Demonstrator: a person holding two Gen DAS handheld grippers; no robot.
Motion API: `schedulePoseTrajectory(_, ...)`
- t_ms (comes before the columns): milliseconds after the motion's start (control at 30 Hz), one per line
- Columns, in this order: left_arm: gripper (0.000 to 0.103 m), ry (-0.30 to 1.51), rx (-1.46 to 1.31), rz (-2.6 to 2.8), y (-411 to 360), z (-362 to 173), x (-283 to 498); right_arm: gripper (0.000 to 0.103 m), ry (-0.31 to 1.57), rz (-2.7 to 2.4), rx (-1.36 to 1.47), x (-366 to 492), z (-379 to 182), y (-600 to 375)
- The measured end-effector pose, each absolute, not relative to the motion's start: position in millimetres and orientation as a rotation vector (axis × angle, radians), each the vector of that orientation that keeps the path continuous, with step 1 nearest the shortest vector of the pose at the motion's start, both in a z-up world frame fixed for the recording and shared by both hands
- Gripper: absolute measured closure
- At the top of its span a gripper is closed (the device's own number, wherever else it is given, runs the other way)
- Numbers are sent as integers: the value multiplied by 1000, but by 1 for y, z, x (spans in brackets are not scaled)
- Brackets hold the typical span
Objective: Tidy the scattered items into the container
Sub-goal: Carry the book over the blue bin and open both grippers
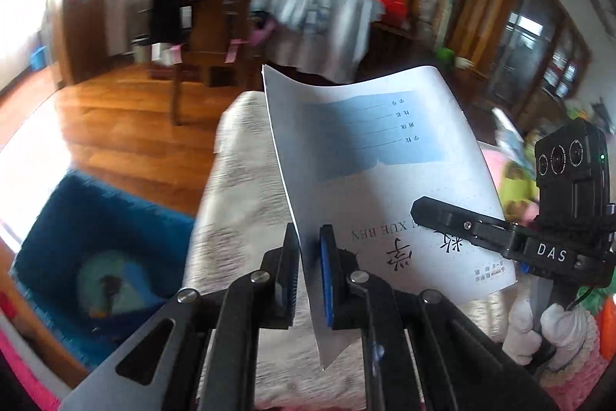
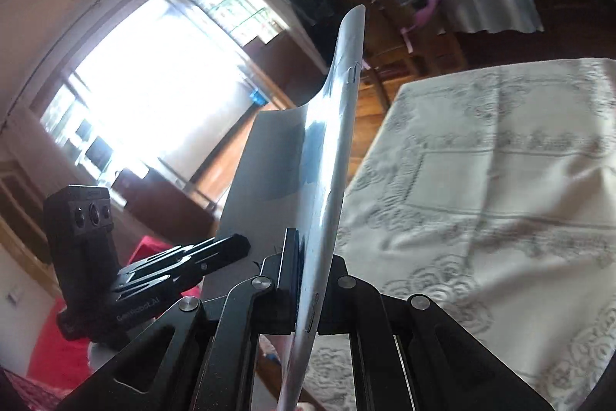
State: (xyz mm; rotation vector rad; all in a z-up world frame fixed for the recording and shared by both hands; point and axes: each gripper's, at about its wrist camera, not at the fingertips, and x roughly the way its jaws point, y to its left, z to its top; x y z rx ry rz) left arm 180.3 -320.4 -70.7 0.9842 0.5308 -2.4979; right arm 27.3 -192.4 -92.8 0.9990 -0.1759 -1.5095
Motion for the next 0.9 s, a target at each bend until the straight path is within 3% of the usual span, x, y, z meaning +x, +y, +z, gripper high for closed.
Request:
schedulePoseTrajectory(333, 93, 624, 939, -2181, -432, -107, 299, 97, 30, -1265, 1020, 120, -126, -356)
schedulePoseTrajectory(900, 92, 723, 1122, -1889, -565, -226, 341, 94, 244, -1165, 1211, 155, -232, -507)
